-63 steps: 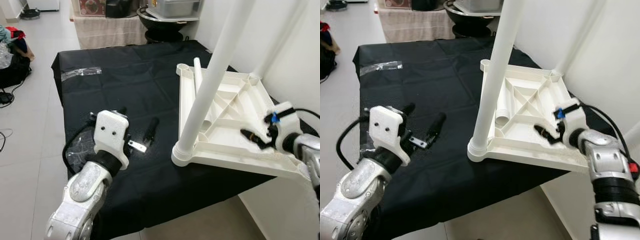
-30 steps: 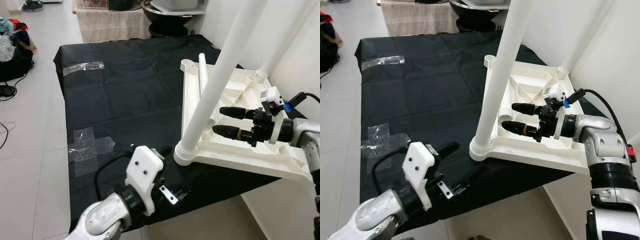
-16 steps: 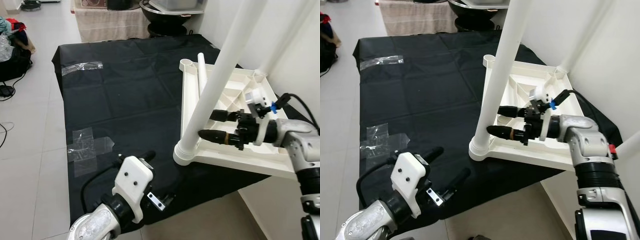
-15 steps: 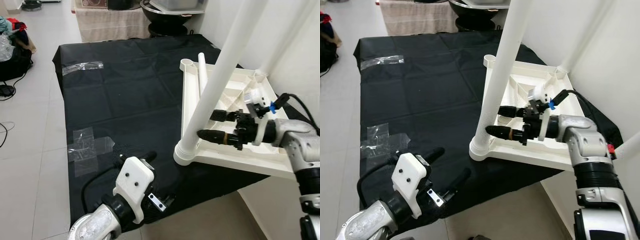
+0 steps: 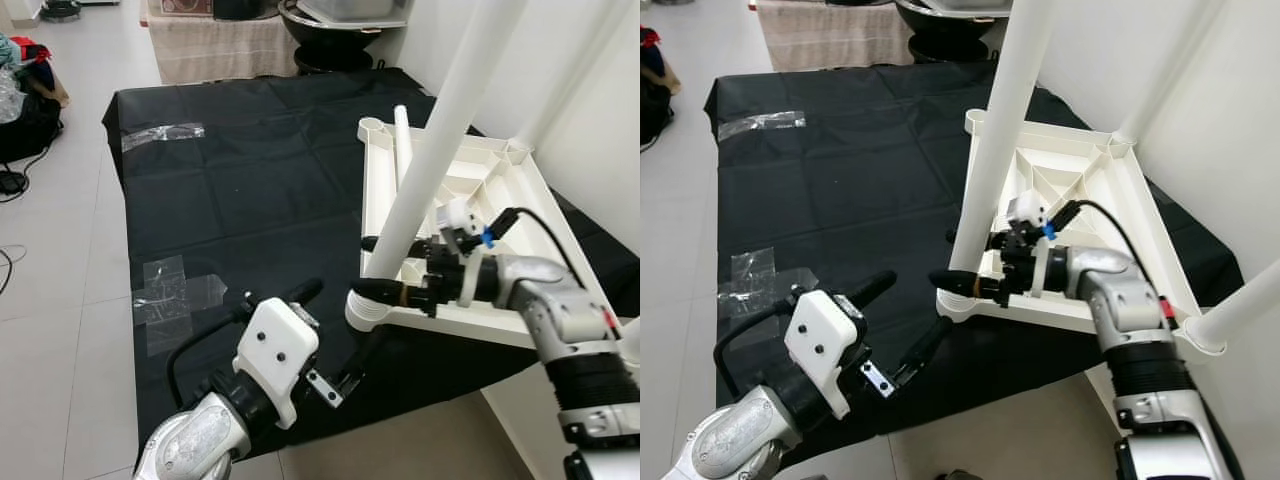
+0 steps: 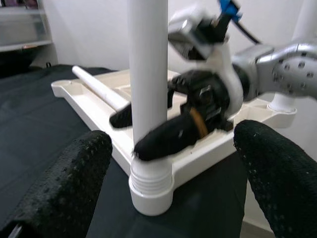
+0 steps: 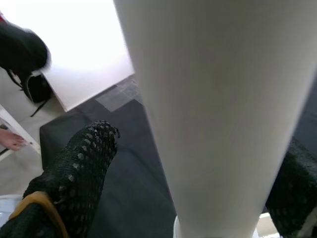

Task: Building children table

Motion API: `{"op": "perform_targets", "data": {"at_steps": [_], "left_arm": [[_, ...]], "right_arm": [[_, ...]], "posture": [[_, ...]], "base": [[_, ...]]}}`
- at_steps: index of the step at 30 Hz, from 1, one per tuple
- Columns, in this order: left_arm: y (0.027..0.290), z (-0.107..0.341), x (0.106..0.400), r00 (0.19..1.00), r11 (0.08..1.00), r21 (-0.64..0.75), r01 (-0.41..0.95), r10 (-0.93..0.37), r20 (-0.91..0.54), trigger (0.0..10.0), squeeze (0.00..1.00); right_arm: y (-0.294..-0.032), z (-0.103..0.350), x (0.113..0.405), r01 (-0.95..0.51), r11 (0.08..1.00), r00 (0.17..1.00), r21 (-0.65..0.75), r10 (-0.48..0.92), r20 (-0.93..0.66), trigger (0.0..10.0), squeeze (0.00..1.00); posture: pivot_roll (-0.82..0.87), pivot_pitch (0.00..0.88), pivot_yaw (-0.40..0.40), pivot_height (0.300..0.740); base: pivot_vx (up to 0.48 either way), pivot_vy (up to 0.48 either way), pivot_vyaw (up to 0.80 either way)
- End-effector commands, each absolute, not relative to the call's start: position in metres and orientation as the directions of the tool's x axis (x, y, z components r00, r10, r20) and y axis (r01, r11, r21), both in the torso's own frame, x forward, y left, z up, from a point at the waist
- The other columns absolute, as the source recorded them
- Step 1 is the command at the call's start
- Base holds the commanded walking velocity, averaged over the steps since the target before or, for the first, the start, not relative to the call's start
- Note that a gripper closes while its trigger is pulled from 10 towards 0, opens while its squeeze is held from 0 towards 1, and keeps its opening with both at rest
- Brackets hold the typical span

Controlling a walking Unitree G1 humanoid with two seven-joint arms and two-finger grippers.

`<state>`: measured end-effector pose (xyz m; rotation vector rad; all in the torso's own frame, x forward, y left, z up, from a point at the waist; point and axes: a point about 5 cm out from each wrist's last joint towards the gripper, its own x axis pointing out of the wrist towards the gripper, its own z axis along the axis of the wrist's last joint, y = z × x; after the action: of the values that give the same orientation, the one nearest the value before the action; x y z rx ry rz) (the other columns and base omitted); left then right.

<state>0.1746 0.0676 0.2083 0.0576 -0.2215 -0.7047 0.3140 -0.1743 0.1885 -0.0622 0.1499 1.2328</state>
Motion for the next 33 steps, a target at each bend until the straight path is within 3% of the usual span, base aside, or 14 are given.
{"op": "perform_targets", "data": {"at_steps": [1,5,6,7,20,25,28,29,30,33], "left_arm": [[0.069,0.214,0.178,0.746,0.775,0.13,0.619,-0.632,0.213,10.0,0.0],[0.07,0.217,0.18,0.747,0.779,0.137,0.612,-0.626,0.224,10.0,0.0],[0.071,0.218,0.181,0.749,0.782,0.141,0.607,-0.623,0.228,10.0,0.0],[0.071,0.219,0.182,0.75,0.784,0.145,0.603,-0.62,0.23,10.0,0.0],[0.072,0.221,0.187,0.749,0.784,0.166,0.598,-0.62,0.233,10.0,0.0],[0.082,0.229,0.201,0.761,0.802,0.22,0.555,-0.596,0.256,10.0,0.0],[0.084,0.23,0.204,0.763,0.806,0.229,0.546,-0.591,0.261,10.0,0.0],[0.088,0.235,0.21,0.768,0.815,0.247,0.524,-0.577,0.276,10.0,0.0],[0.089,0.236,0.212,0.77,0.819,0.253,0.515,-0.572,0.283,10.0,0.0],[0.09,0.238,0.213,0.77,0.82,0.254,0.513,-0.57,0.287,10.0,0.0]], "right_arm": [[-0.17,0.185,0.315,-0.936,0.351,0.344,0.016,0.926,-0.153,10.0,0.0],[-0.17,0.185,0.318,-0.927,0.374,0.368,0.012,0.918,-0.15,10.0,0.0],[-0.171,0.186,0.32,-0.917,0.398,0.392,0.012,0.909,-0.141,2.6,0.0],[-0.171,0.187,0.322,-0.909,0.416,0.411,0.01,0.902,-0.132,0.0,0.0],[-0.173,0.185,0.325,-0.849,0.528,0.526,-0.009,0.844,-0.107,0.0,0.0],[-0.167,0.173,0.328,-0.693,0.713,0.721,-0.105,0.681,-0.13,0.0,0.0],[-0.168,0.17,0.331,-0.637,0.762,0.77,-0.116,0.621,-0.146,0.0,0.0],[-0.169,0.164,0.335,-0.461,0.879,0.883,-0.123,0.441,-0.159,0.0,0.0],[-0.17,0.162,0.337,-0.372,0.92,0.922,-0.12,0.351,-0.164,0.0,0.0],[-0.173,0.162,0.338,-0.268,0.951,0.956,-0.156,0.243,-0.162,0.0,0.0]], "posture": [[0.08,0.077,-0.096,0.74],[0.08,0.076,-0.098,0.74],[0.08,0.075,-0.099,0.74],[0.08,0.074,-0.097,0.74],[0.08,0.083,-0.092,0.74],[0.07,0.089,-0.089,0.74],[0.07,0.09,-0.088,0.74],[0.07,0.095,-0.086,0.74],[0.07,0.095,-0.086,0.74],[0.07,0.095,-0.086,0.74]], "base": [[0.0,0.0,0.0],[0.0,0.0,0.0],[0.0,0.0,0.0],[0.0,0.0,0.0],[0.0,0.0,0.0],[0.0,0.0,0.0],[0.0,0.0,0.0],[0.0,0.0,0.0],[0.0,0.0,0.0],[0.0,0.0,0.0]]}}
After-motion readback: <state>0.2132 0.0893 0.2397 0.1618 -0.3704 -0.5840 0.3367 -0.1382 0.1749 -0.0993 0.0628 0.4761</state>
